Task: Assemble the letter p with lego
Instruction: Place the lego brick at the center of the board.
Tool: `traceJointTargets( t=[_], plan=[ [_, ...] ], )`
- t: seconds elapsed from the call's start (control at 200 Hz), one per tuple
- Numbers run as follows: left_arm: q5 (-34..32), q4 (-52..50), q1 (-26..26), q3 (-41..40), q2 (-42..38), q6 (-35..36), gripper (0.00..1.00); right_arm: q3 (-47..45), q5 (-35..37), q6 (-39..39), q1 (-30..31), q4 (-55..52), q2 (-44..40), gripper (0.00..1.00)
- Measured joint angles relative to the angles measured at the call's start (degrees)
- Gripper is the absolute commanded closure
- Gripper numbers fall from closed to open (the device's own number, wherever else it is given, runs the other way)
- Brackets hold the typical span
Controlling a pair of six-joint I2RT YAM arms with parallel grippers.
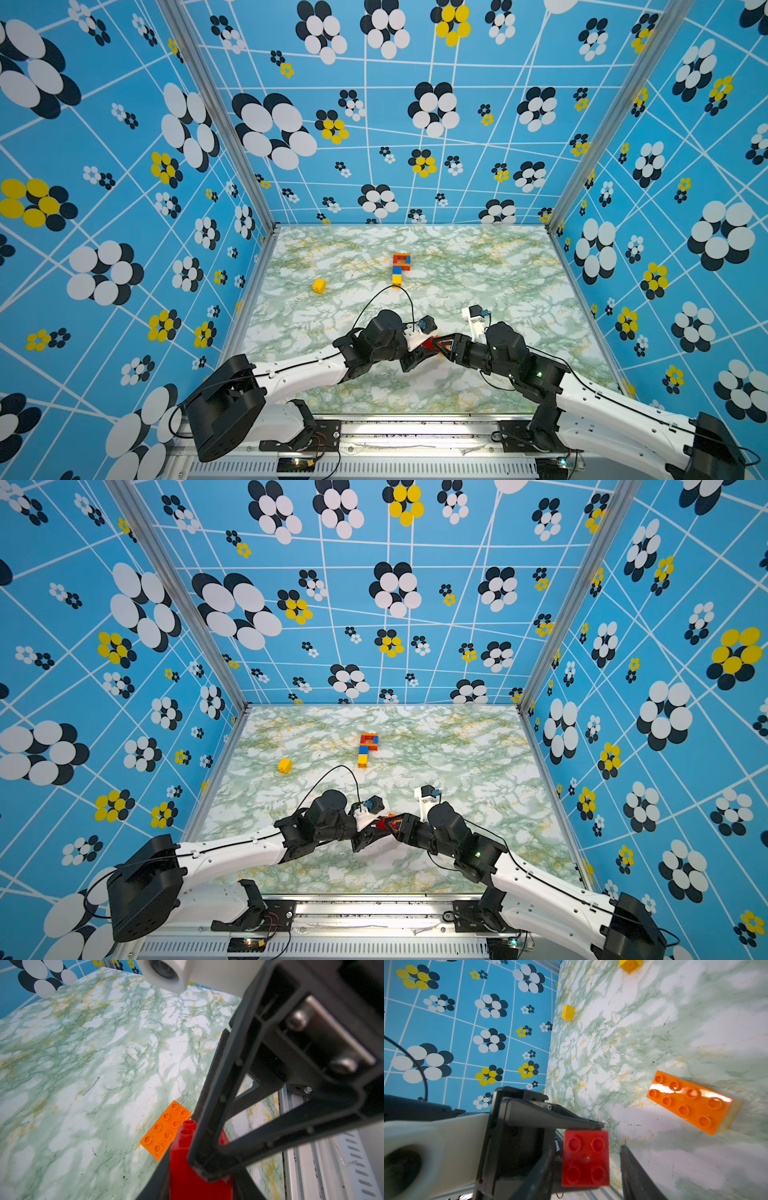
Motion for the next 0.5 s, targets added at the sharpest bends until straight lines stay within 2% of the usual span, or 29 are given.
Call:
traceJointTargets(
  t=[0.185,0.325,0.41,0.43,0.5],
  plan=[
    [-0.39,0.74,-0.09,-1.25,-0.37,0.0,0.74,1.66,-0.76,-0.37,0.22,-0.61,3.43,0.66],
    [-0.79,1.79,-0.11,-2.32,-0.9,-0.02,0.66,2.23,-1.07,-1.44,0.26,-0.76,4.24,0.73],
    [-1.6,2.32,-0.09,-3.06,-2.03,-0.02,0.58,3.13,-1.25,-2.05,0.31,-0.9,4.92,0.76],
    [-1.99,2.32,-0.09,-3.17,-2.34,0.0,0.51,3.43,-1.22,-2.14,0.37,-0.92,5.14,0.77],
    [-3.32,2.67,-0.22,-3.85,-3.5,-0.44,0.38,4.83,-0.98,-2.75,0.55,-1.05,5.95,0.78]
  ],
)
